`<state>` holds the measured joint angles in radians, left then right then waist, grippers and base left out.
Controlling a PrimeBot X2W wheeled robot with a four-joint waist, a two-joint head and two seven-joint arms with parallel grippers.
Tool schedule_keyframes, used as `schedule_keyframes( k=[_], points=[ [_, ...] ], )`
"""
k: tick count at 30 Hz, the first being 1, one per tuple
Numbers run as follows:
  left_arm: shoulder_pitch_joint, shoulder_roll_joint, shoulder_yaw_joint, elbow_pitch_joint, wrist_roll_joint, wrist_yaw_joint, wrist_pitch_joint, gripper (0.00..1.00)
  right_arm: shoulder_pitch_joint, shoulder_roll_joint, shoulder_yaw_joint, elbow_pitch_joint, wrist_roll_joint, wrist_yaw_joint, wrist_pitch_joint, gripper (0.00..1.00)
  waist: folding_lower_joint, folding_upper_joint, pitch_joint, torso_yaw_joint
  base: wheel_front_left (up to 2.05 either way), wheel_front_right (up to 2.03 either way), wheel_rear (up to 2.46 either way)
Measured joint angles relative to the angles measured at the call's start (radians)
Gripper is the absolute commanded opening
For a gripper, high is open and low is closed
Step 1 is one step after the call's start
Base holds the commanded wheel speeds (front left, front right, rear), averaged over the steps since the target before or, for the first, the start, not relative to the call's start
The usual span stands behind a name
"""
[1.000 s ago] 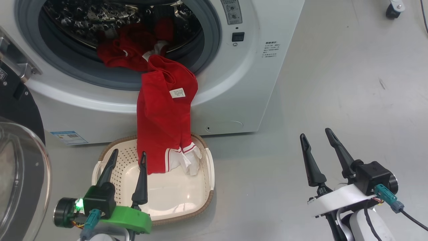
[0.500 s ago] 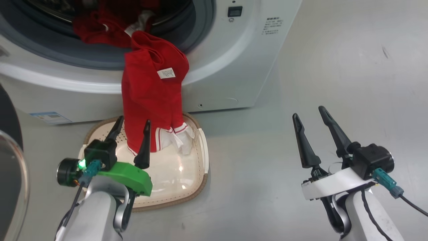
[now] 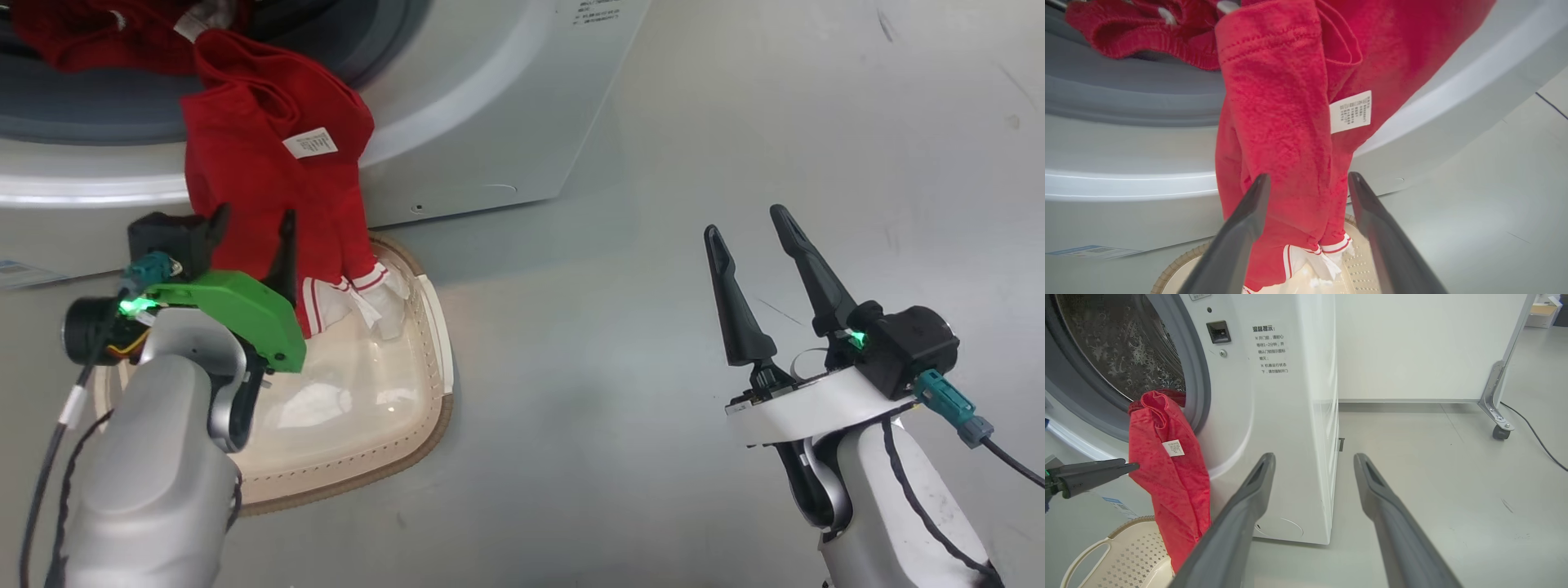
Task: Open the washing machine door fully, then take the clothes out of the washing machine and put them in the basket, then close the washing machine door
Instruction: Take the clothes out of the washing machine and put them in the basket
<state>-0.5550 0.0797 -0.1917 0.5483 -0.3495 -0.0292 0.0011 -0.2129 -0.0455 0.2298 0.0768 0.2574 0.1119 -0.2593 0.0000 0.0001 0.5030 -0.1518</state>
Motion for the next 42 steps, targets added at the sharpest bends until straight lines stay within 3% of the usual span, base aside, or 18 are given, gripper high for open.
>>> schedule_keyframes(
  k=[5,20,21,22,23,25,27,42],
  points=[
    [-0.068,0.033,0.017,0.049,0.000,0.000,0.020,1.00,-0.021,0.000,-0.003,-0.001,0.009,0.000,0.000,1.00,0.0000,0.0000,0.042,-0.034,0.00,0.00,0.00],
    [-0.205,0.038,0.021,0.170,0.012,-0.005,0.001,1.00,-0.056,0.001,-0.002,0.004,0.043,0.000,0.000,1.00,0.0001,0.0000,0.106,-0.088,0.00,0.00,0.00],
    [-0.209,0.038,0.025,0.179,0.012,-0.001,-0.004,0.95,-0.057,0.001,0.000,0.005,0.043,0.000,0.000,1.00,0.0001,0.0000,0.106,-0.089,0.00,0.00,0.00],
    [-0.214,0.037,0.027,0.189,0.013,0.003,-0.007,0.82,-0.059,0.001,0.001,0.007,0.043,0.000,0.000,1.00,0.0000,0.0000,0.105,-0.090,0.00,0.00,0.00],
    [-0.218,0.037,0.030,0.197,0.014,0.007,-0.013,0.56,-0.061,0.000,0.002,0.008,0.043,0.000,0.000,1.00,0.0001,0.0000,0.105,-0.091,0.00,0.00,0.00],
    [-0.227,0.038,0.035,0.215,0.015,0.016,-0.022,0.39,-0.066,0.000,0.008,0.011,0.044,0.000,0.000,1.00,0.0000,0.0000,0.104,-0.094,0.00,0.00,0.00],
    [-0.231,0.039,0.049,0.227,0.015,0.017,-0.036,0.00,-0.067,0.001,0.022,0.015,0.047,0.000,0.000,1.00,0.0001,0.0000,0.103,-0.100,0.00,0.00,0.00],
    [-0.259,0.007,0.026,0.312,0.015,0.016,-0.110,0.00,-0.067,0.000,0.000,0.017,0.047,-0.001,0.000,1.00,0.0000,0.0000,0.088,-0.095,0.00,0.00,0.00]
  ],
)
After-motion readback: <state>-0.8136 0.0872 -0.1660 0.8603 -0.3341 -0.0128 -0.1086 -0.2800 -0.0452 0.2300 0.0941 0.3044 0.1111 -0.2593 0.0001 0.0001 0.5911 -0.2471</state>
